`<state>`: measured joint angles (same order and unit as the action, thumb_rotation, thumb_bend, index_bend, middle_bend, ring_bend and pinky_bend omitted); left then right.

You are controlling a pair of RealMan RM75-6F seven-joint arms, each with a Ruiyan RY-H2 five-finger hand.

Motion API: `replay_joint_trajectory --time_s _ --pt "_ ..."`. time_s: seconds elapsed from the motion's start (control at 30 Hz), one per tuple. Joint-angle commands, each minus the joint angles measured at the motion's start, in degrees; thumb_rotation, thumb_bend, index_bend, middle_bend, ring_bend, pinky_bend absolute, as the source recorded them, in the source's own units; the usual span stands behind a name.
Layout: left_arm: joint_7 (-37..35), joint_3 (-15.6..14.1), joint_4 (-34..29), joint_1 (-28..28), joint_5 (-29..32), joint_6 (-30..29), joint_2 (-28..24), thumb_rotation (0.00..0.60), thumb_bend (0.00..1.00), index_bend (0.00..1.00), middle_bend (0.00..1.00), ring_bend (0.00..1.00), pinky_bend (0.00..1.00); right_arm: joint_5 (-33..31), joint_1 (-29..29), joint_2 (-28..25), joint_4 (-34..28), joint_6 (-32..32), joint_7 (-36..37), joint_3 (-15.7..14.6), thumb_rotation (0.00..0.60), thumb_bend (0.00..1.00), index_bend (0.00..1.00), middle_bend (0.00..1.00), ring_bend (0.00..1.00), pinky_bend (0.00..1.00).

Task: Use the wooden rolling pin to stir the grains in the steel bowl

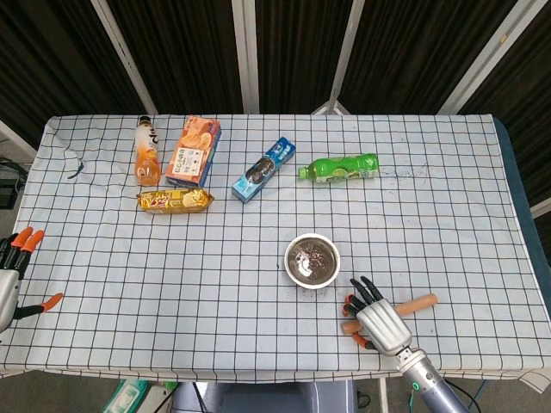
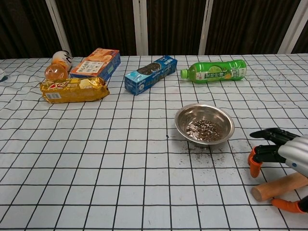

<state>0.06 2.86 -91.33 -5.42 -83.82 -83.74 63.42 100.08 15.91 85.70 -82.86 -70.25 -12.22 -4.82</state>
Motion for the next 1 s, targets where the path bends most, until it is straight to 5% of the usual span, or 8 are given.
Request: replay_joint_trajectory --time_s 0.03,0.63,1.0 --pt "-0.1 0.0 0.1 0.0 0.0 0.0 0.0 0.600 0.02 0.00 0.00 0.00 0.00 -0.3 0.1 0.2 0.2 0.0 0.1 -0.1 0.600 0.27 0.44 0.33 0.04 0.00" --pt "0.1 0.0 -0.1 0.0 0.2 0.0 0.0 0.600 0.02 0.00 0.00 0.00 0.00 -0.9 0.4 1.3 1.3 0.0 0.1 -0.8 0.600 0.27 0.57 0.40 0.07 0.00" --pt "0.0 0.0 -0.1 0.1 0.2 0.0 -0.1 0.600 0.02 0.00 0.00 0.00 0.00 -1.1 0.6 1.3 1.3 -0.1 0.1 -1.1 0.600 0.47 0.70 0.51 0.19 0.00"
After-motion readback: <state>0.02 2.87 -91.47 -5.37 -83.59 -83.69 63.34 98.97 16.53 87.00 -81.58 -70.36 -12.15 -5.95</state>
